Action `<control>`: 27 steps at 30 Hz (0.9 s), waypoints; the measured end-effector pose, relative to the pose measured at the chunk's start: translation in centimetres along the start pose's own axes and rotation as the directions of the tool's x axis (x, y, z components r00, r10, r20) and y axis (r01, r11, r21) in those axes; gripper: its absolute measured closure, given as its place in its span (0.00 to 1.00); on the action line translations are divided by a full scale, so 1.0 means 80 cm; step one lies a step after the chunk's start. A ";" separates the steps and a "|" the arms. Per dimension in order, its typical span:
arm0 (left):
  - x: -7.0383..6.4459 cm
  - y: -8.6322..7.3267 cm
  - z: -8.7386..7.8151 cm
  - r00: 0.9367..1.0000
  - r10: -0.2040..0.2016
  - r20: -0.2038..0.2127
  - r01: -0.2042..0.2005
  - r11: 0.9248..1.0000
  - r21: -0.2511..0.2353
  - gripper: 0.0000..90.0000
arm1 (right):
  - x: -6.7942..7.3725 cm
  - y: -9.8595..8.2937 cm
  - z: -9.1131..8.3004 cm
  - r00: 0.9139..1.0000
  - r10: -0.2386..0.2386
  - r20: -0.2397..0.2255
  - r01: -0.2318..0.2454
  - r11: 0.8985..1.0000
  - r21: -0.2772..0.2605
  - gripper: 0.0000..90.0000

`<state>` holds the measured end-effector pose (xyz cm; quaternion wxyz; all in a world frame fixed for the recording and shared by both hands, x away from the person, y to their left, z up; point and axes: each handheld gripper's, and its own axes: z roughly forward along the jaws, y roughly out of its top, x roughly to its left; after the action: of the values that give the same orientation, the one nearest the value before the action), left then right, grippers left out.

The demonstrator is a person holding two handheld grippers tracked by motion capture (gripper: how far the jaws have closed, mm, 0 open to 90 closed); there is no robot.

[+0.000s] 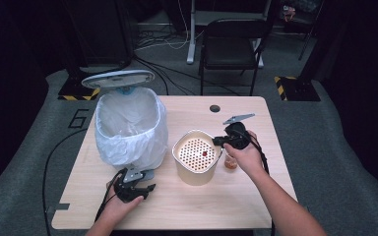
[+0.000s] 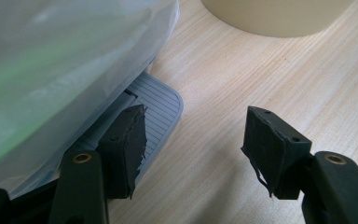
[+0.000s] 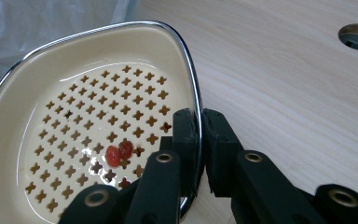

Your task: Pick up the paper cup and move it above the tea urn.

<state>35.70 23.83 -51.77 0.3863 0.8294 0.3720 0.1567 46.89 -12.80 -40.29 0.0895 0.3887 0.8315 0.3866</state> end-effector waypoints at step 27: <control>0.000 0.000 0.000 1.000 0.002 -0.003 -0.002 1.000 0.001 0.43 | 0.028 -0.044 -0.027 0.997 -0.023 -0.069 0.024 1.000 0.011 0.93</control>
<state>35.69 23.81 -51.77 0.3853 0.8297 0.3717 0.1580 42.37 -13.87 -40.94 0.0629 0.3657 0.8409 0.3939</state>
